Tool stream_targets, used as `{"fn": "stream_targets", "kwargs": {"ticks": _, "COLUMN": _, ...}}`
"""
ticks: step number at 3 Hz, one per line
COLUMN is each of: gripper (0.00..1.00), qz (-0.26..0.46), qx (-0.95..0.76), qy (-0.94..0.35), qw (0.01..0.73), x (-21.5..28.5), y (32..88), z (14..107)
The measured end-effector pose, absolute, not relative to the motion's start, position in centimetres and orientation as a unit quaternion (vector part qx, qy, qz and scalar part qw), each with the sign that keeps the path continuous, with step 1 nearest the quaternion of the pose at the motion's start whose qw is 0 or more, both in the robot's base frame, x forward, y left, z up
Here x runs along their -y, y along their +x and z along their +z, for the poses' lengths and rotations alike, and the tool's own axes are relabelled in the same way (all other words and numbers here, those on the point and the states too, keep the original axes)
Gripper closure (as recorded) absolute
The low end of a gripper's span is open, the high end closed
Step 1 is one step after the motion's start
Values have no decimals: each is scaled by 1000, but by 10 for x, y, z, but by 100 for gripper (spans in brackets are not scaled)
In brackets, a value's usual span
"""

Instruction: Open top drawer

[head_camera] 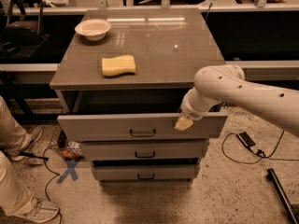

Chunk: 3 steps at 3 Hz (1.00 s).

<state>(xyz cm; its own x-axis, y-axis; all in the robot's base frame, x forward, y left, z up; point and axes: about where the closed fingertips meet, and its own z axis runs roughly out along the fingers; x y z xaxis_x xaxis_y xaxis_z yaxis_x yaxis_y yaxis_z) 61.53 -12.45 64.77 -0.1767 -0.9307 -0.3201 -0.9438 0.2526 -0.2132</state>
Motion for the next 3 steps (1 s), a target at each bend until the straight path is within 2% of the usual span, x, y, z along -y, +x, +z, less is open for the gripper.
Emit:
{"fn": "stream_targets", "kwargs": {"ticks": 1, "gripper": 51, "qz": 17, "qx": -767, "qy": -612, "qw": 194, "x": 124, "y": 615, "z": 646}}
{"fn": "stream_targets", "kwargs": {"ticks": 3, "gripper": 5, "qz": 18, "qx": -766, "qy": -612, "qw": 193, "x": 123, "y": 614, "z": 645}}
